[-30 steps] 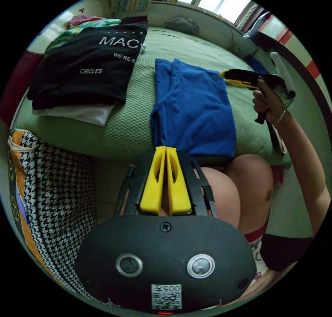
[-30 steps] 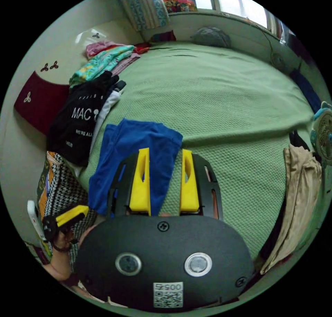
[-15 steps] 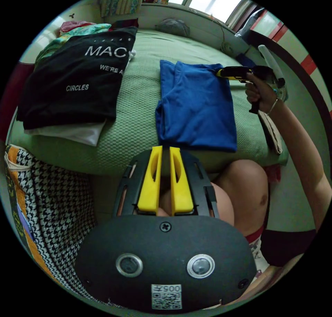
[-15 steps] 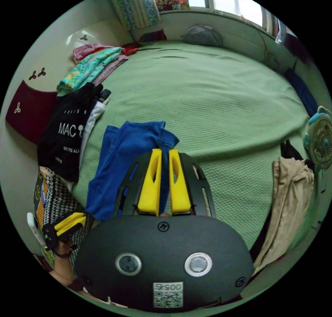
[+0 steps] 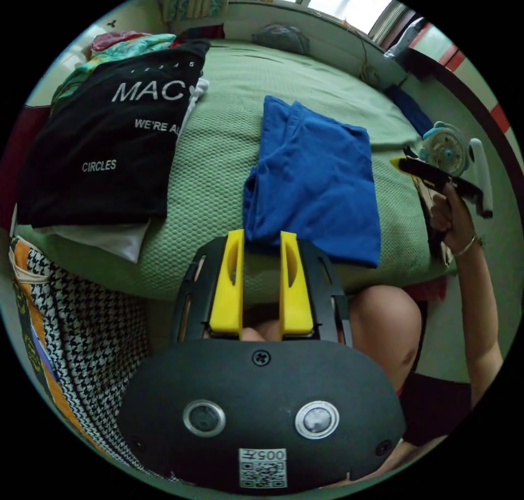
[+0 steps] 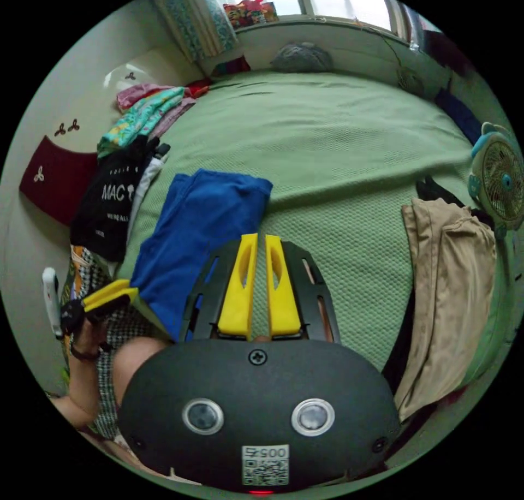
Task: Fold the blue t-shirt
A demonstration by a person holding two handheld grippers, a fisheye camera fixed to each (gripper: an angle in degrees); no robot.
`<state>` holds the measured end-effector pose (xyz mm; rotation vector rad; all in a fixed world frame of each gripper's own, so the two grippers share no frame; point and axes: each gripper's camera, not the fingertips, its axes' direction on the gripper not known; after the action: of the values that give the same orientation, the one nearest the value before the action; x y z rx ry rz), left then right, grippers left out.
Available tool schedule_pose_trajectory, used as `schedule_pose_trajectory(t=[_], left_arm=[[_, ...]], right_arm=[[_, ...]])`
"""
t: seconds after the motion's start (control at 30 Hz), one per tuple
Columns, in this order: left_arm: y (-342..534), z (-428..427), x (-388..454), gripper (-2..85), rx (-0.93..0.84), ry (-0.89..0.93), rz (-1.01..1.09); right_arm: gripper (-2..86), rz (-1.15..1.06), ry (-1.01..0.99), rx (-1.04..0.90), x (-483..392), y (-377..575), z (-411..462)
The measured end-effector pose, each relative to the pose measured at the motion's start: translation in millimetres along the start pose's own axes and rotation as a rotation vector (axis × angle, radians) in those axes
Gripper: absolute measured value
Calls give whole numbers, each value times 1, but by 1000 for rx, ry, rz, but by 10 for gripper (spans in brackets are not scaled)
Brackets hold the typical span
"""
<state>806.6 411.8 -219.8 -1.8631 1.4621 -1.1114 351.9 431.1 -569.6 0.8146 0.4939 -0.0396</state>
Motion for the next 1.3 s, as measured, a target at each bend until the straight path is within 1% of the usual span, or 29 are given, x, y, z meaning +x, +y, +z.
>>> schedule_pose_trajectory(t=[0.1,0.23,0.37,0.6,0.83,0.9,0.97,1.03,1.13,1.2,1.3], left_arm=[[-9,6,-1,121,-30,-27,-13],[-17,9,-2,121,-63,-38,-17],[-24,4,0,96,-87,-32,-3],[-30,-7,-7,62,-87,13,-19],[-33,-25,-14,62,-95,11,-16],[-35,-30,-13,63,-108,-14,-5],[-36,-38,-11,60,-121,-48,1],[-36,-46,-12,54,-119,-56,27],[-30,-64,-16,49,-101,-40,50],[-25,-78,-19,49,-84,-7,45],[-14,-105,-22,49,-45,30,60]], right_arm=[[30,-38,59,-40,-2,10,8],[33,-70,62,-36,-7,16,8],[60,-85,39,-1,-13,13,5],[110,-56,-20,-7,-29,-13,10],[103,8,-84,-19,-50,-36,27],[98,49,-129,-83,-59,-38,41],[87,46,-90,-77,-70,-33,43],[46,28,-93,-80,-82,-28,40],[26,11,-68,-40,-106,-16,24],[21,-72,19,-10,-135,-5,5],[15,-146,94,21,-171,9,-20]])
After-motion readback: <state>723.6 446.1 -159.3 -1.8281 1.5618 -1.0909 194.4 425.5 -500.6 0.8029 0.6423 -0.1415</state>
